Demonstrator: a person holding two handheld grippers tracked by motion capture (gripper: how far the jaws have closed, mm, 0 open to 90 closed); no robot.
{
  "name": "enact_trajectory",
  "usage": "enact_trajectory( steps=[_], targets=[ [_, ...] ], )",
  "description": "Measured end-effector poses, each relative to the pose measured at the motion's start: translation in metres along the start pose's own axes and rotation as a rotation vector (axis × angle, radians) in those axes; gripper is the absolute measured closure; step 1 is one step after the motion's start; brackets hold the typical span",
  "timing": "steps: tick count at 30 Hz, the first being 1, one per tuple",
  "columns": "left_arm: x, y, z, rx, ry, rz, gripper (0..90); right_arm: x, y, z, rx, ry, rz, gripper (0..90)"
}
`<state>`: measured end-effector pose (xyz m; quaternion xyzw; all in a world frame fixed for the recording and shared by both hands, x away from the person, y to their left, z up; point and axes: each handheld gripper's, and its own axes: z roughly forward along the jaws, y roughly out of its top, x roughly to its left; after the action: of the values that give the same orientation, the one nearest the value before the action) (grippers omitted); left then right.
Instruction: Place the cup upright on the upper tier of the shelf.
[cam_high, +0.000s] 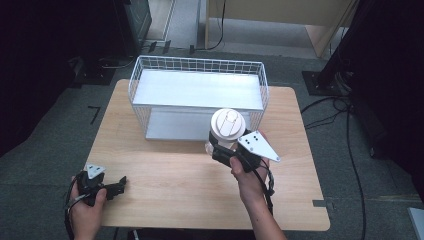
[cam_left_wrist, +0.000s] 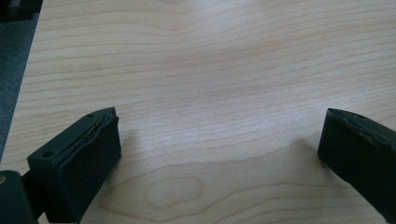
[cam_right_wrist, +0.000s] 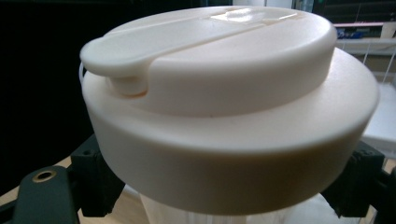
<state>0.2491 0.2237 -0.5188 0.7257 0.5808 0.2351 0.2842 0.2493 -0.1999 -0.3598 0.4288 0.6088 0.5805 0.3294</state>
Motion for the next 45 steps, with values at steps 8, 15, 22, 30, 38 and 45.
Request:
enact_trajectory(
  steps=[8,15,22,30,38,45],
  targets=[
    [0.0,0.0,0.0,0.0,0.0,0.001,0.0,0.0,0.035,-0.002,-0.087,0.007,-0.016,15.7],
    [0.0,0.0,0.0,0.0,-0.001,-0.001,0.0,-0.003,0.067,0.008,-0.175,-0.012,-0.053,15.6],
    [0.0,0.0,0.0,0.0,-0.001,0.0,0.0,-0.007,0.086,0.032,-0.235,-0.024,-0.054,15.6],
    [0.0,0.0,0.0,0.0,-0.001,0.0,0.0,-0.019,0.096,0.077,-0.231,-0.13,-0.082,15.7],
    [0.0,0.0,0.0,0.001,-0.001,0.002,0.0,-0.029,0.097,0.116,-0.179,-0.177,-0.077,15.6],
    [0.0,0.0,0.0,0.003,-0.004,0.008,0.0,-0.038,0.096,0.131,-0.154,-0.177,-0.032,15.5]
  ],
)
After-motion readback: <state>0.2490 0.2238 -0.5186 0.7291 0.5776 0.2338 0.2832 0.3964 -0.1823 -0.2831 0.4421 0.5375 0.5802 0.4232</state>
